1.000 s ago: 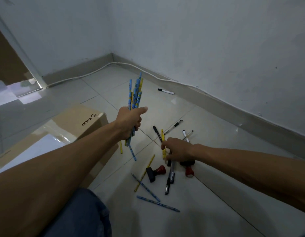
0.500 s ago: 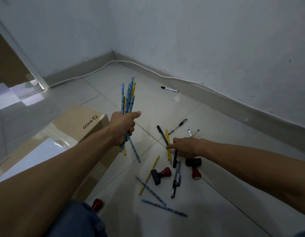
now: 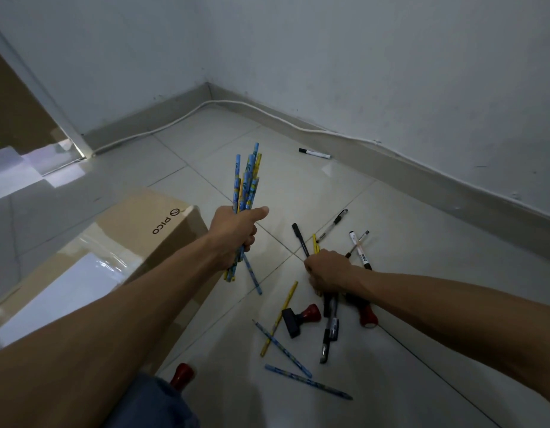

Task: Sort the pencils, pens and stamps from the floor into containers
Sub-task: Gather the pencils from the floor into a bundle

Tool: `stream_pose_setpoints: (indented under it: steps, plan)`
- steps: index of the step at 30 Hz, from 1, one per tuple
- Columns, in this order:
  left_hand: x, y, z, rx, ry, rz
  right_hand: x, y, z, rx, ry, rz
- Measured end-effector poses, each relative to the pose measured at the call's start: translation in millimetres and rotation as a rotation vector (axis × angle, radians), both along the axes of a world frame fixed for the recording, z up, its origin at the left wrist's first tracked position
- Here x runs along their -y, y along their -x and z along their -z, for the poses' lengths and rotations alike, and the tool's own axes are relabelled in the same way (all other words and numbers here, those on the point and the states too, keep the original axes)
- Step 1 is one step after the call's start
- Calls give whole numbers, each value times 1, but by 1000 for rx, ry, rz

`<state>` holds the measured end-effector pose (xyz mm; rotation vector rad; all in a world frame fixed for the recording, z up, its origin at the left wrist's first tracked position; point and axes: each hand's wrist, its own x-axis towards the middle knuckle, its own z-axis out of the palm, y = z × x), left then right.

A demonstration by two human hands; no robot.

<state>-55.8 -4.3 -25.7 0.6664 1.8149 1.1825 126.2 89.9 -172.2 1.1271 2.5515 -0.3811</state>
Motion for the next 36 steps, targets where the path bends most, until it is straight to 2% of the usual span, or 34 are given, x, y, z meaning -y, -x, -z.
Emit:
stream_pose_setpoints:
  steps: [9, 13, 16, 19, 22, 24, 29, 36]
  plan:
    - [-1, 1, 2, 0, -4, -4, -1, 4, -1, 50, -44, 122]
    - [-2, 2, 2, 5, 4, -10, -12, 2, -10, -21, 139, 229]
    - [-3, 3, 1, 40, 7, -26, -33, -2, -27, -201, 345, 447]
    - [-5, 2, 3, 61, 9, -32, -47, -8, -59, -588, 676, 579]
    - [-5, -3, 0, 87, 4, -19, -45, -5, -91, -928, 938, 528]
    - [-5, -8, -3, 121, -14, -17, -39, 4, -109, -1006, 1062, 428]
    - [-10, -12, -9, 180, -29, -73, -11, 36, -133, -977, 1181, 145]
    - [-5, 16, -13, 130, -7, -232, -3, 59, -126, -977, 1157, 156]
